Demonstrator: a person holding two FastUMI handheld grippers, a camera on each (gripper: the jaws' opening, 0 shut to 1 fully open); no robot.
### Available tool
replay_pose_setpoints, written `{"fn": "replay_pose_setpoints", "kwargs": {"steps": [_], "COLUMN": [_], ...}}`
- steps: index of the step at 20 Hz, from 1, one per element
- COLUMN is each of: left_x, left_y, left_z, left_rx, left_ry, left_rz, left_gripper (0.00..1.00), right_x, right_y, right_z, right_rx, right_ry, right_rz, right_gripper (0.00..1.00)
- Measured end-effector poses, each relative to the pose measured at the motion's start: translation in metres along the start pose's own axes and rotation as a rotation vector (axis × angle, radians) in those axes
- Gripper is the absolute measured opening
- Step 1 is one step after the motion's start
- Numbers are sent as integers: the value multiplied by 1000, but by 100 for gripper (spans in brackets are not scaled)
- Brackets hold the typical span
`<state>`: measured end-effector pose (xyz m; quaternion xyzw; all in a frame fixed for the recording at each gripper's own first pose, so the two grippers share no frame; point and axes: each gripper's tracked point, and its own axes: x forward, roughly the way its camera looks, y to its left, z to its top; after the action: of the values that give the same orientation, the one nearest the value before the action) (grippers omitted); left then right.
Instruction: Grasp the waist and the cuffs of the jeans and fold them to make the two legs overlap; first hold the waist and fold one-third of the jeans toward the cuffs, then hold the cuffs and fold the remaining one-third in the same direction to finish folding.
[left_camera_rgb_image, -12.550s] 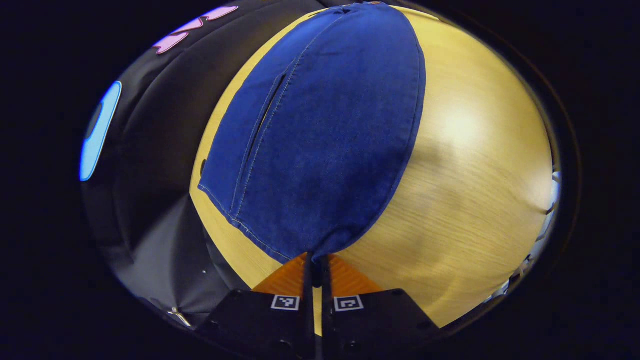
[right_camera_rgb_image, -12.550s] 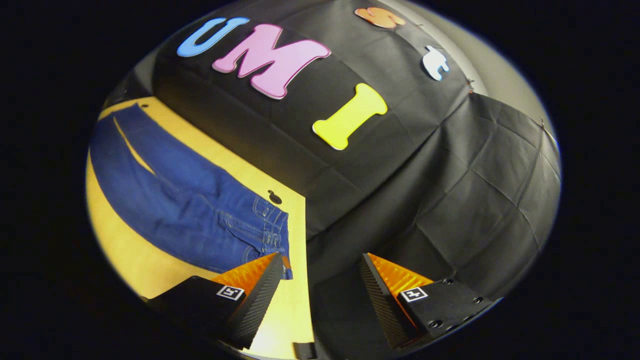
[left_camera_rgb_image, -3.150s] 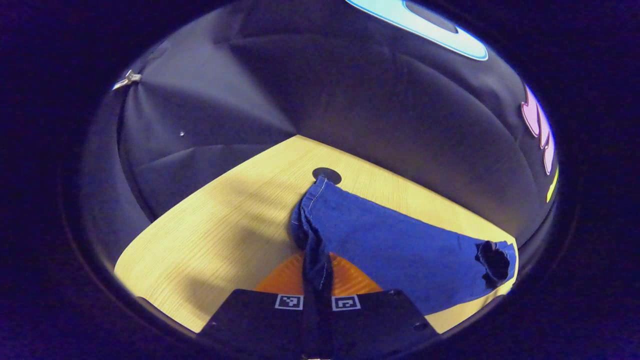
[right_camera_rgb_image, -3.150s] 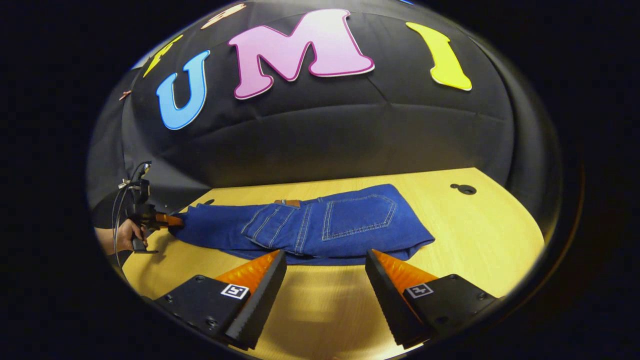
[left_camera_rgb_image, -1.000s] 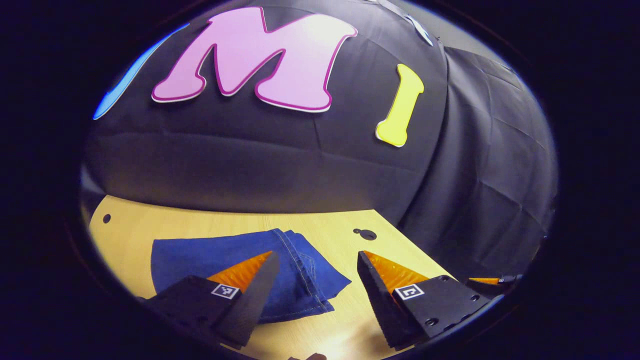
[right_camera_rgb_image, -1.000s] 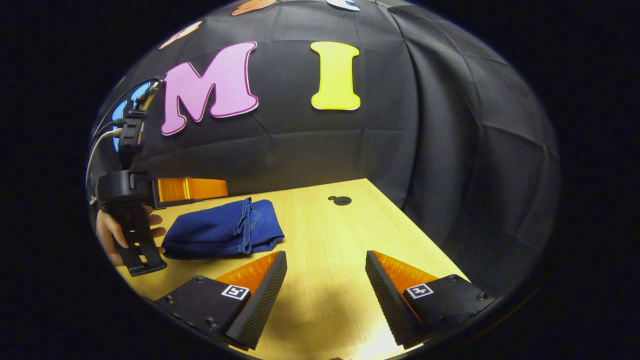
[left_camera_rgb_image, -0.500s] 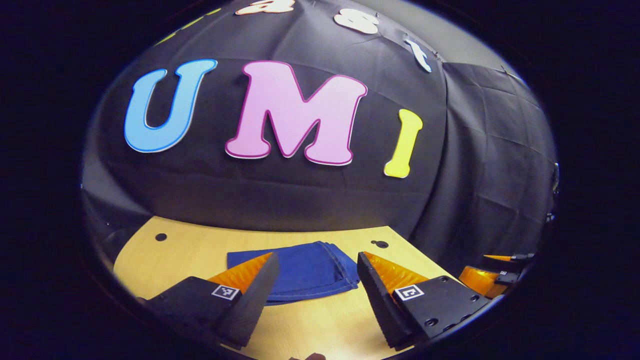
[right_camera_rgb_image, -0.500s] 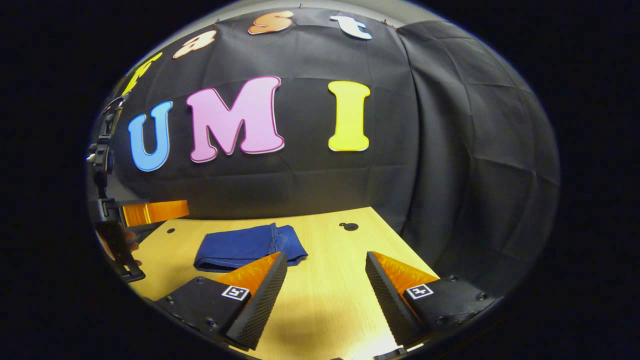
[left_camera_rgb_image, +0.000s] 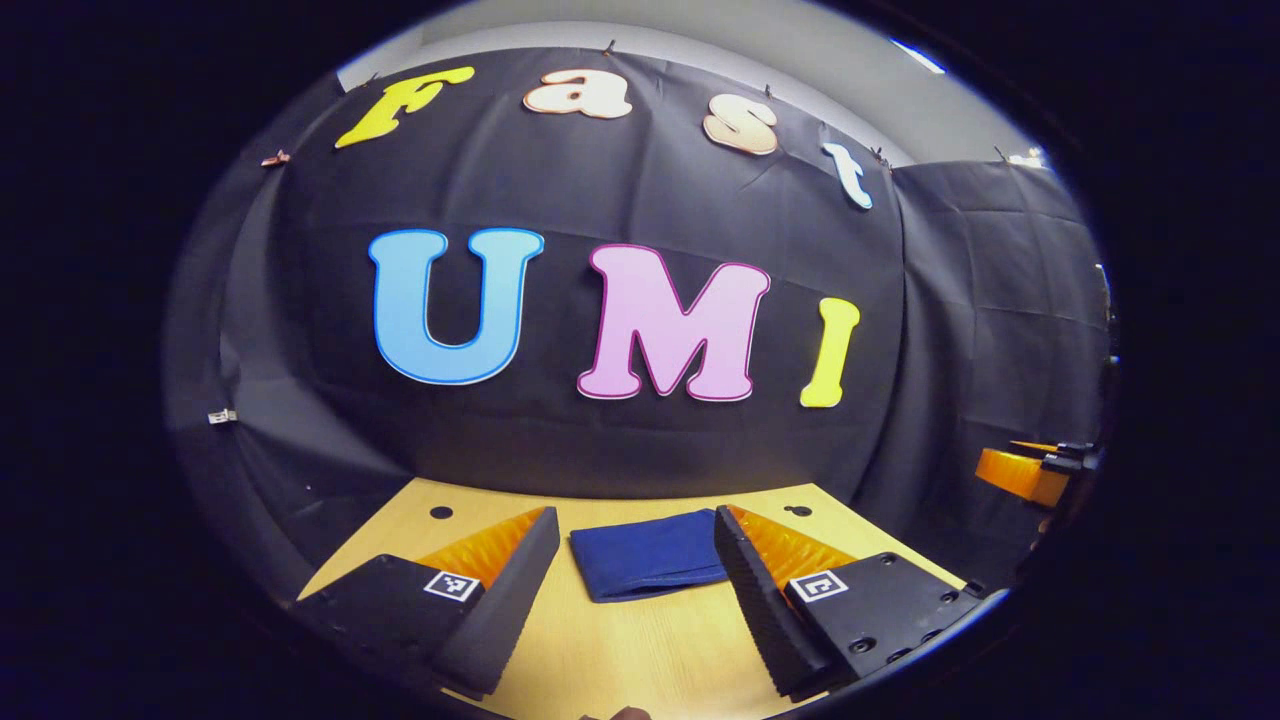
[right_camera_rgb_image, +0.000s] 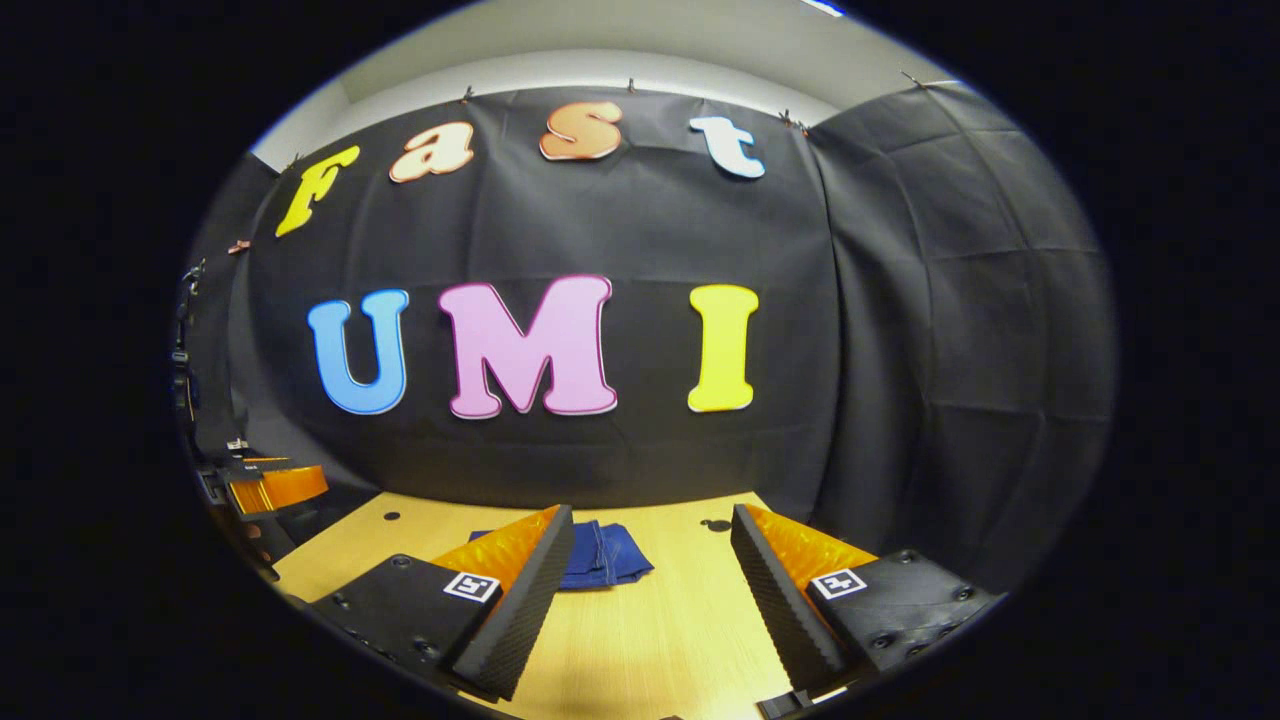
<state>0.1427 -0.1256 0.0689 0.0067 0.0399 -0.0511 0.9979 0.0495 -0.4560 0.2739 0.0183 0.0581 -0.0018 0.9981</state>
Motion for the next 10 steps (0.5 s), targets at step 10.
{"fn": "replay_pose_setpoints", "kwargs": {"steps": [10], "left_x": [-101], "left_y": [31], "left_z": [6], "left_rx": [28], "left_ry": [-58], "left_rz": [119], "left_gripper": [96], "right_x": [-58], "right_y": [32], "right_z": [13], "right_rx": [57], "right_ry": [-51], "right_rz": [5], "right_gripper": [96]}}
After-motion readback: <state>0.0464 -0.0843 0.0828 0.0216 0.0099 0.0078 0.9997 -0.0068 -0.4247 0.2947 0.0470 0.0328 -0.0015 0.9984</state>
